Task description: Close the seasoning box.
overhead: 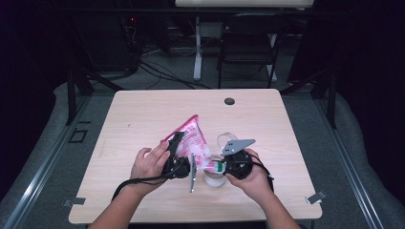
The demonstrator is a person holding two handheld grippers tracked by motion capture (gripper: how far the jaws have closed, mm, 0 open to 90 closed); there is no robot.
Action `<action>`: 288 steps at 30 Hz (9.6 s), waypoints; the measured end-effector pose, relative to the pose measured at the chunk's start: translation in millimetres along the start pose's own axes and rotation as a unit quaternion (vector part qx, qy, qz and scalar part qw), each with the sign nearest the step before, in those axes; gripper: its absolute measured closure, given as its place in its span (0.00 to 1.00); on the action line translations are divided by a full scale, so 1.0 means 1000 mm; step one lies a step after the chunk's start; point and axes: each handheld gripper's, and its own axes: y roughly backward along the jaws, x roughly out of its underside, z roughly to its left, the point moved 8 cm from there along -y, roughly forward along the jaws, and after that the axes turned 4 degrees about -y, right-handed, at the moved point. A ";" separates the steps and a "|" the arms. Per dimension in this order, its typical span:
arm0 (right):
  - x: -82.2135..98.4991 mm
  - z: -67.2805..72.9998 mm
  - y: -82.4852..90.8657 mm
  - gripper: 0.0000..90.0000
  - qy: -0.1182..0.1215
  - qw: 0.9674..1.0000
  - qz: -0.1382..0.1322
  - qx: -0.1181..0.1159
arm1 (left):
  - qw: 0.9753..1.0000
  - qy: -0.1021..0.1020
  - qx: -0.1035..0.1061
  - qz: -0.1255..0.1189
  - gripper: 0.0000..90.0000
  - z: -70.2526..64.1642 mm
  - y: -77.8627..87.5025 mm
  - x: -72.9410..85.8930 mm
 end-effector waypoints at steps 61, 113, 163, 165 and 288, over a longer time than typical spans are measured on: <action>0.003 -0.009 0.000 1.00 -0.009 0.999 0.003 0.043 | 0.999 -0.028 -0.023 -0.019 0.72 -0.001 0.004 -0.010; 0.007 -0.005 -0.007 1.00 -0.012 0.999 0.015 0.025 | 0.998 -0.039 -0.033 -0.028 0.72 0.005 0.010 -0.011; 0.009 -0.007 -0.006 1.00 -0.019 0.999 0.016 0.025 | 0.997 -0.043 -0.044 -0.039 0.72 0.012 0.011 -0.021; 0.009 -0.008 -0.006 1.00 -0.019 0.999 0.016 0.025 | 0.997 -0.042 -0.042 -0.039 0.72 0.012 0.011 -0.021; 0.016 -0.009 -0.003 1.00 -0.014 0.999 0.027 0.041 | 0.994 -0.103 -0.014 -0.041 0.73 0.014 0.005 -0.025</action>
